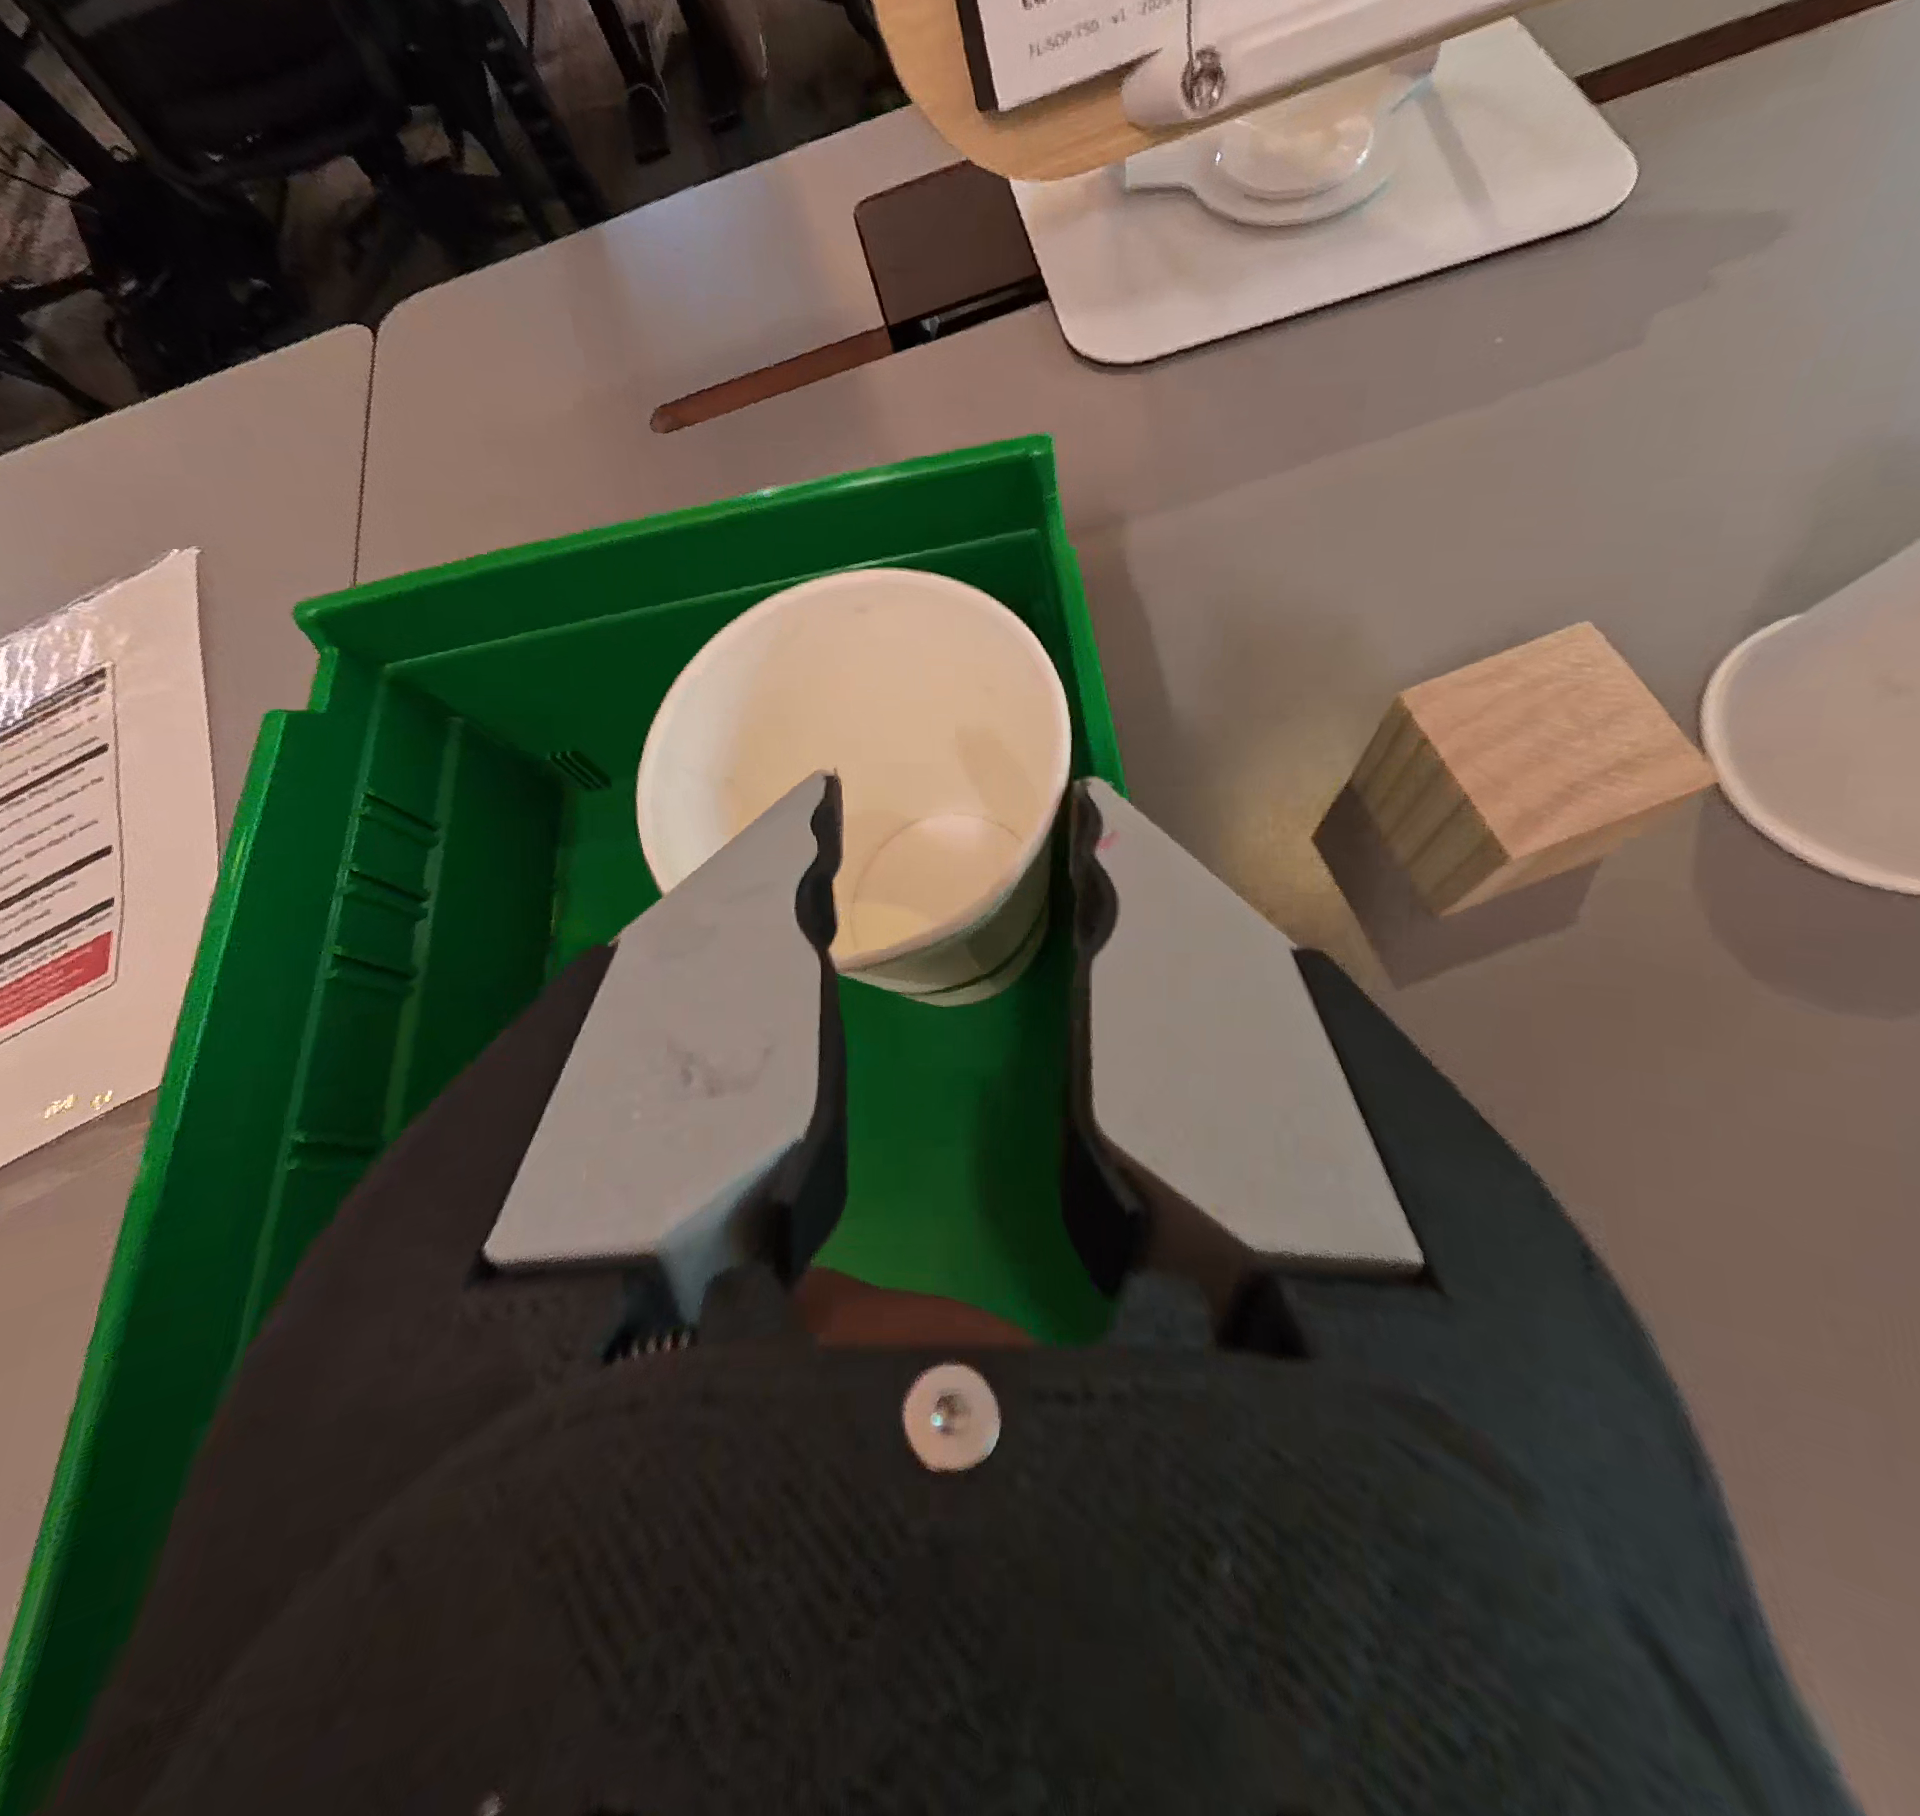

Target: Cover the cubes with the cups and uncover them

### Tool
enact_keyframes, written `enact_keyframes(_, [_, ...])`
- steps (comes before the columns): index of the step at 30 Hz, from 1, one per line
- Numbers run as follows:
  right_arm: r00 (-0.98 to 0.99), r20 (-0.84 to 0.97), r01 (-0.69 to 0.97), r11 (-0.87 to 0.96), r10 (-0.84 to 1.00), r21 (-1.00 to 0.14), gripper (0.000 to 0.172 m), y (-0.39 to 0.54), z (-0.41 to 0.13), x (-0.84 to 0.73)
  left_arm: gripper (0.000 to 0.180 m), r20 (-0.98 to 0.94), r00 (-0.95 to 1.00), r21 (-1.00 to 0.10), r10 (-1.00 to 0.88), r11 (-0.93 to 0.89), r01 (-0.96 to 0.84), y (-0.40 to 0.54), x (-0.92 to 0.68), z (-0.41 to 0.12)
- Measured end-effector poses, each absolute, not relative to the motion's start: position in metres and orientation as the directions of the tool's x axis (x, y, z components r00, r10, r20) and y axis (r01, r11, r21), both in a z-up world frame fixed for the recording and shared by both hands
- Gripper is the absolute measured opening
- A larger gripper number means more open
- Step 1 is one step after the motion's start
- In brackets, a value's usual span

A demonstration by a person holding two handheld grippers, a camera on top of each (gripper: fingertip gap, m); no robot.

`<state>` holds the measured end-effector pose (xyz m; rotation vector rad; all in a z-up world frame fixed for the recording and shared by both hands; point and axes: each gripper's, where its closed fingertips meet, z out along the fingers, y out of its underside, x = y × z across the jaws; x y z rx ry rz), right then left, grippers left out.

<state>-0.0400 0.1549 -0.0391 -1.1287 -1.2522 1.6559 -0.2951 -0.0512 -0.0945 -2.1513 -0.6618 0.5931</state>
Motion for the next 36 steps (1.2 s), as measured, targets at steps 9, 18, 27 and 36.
enact_keyframes(9, [-0.317, -0.208, -0.054, -0.236, 0.925, -0.97, 0.065, 0.156, -0.04, -0.041, 0.002, -0.257, 0.709, -0.784, 0.657, -0.571, 0.245, -0.062, -0.306, -0.102])
enact_keyframes(18, [-0.401, -0.209, 0.001, -0.227, 0.892, -0.974, 0.062, 0.137, -0.047, -0.041, 0.0, 0.017, 0.89, -0.99, 0.455, 0.13, -0.048, -0.016, -0.203, 0.059])
enact_keyframes(27, [-0.695, -0.33, 0.159, -0.311, 0.639, -0.937, 0.074, 0.075, -0.05, -0.021, 0.0, 0.153, 0.935, -0.862, -0.321, 0.42, 0.285, 0.066, -0.013, 0.032])
enact_keyframes(36, [-0.636, -0.525, 0.142, -0.582, 0.566, -0.801, 0.095, 0.123, -0.029, -0.031, 0.003, 0.139, 0.926, -0.945, -0.351, 0.231, 0.23, 0.111, 0.016, -0.029])
